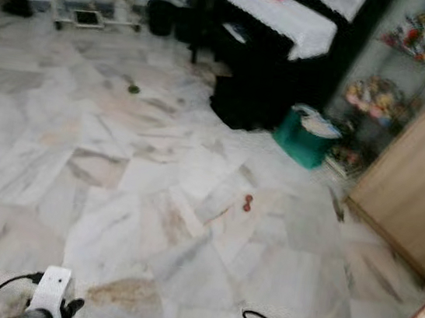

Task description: Setting the table

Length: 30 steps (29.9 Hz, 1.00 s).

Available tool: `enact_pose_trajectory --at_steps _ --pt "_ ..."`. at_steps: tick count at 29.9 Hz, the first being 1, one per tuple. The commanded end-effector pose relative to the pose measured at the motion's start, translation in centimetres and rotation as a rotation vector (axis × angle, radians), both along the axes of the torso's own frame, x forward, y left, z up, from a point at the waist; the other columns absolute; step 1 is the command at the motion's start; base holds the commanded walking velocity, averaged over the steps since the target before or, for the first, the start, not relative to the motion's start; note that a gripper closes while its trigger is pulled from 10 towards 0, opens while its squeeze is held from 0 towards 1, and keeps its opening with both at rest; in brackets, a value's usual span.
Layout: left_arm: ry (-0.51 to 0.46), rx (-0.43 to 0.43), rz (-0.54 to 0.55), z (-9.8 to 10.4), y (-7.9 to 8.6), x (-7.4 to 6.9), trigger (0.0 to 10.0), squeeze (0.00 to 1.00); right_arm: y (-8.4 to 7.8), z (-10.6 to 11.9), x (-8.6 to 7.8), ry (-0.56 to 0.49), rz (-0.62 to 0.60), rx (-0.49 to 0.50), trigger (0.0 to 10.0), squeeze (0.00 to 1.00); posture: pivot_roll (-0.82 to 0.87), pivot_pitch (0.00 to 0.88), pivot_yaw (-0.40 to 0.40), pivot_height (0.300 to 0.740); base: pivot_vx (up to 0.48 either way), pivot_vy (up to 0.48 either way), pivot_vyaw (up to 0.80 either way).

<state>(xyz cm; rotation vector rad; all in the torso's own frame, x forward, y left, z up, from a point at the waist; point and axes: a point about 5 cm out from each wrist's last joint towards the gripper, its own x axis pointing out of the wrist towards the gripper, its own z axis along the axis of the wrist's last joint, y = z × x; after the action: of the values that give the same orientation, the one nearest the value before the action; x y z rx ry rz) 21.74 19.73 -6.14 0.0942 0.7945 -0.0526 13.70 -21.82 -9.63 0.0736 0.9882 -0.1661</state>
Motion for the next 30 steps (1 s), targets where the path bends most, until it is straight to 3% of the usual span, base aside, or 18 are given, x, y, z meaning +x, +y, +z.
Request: enact_pose_trajectory --at_steps 1,30 --pt "0.045 0.014 -0.007 -0.65 0.11 -1.05 10.0 0.00 -0.08 0.30 0.75 -0.028 -0.017 -0.001 10.0 0.00 0.16 0.000 -0.076 0.740 0.000 0.000 -0.64" --pt "0.034 0.015 -0.027 -0.55 -0.29 -0.80 10.0 0.00 -0.27 0.40 0.90 -0.033 -0.021 -0.013 10.0 0.00 0.17 0.000 -0.072 0.740 0.000 -0.053 -0.64"
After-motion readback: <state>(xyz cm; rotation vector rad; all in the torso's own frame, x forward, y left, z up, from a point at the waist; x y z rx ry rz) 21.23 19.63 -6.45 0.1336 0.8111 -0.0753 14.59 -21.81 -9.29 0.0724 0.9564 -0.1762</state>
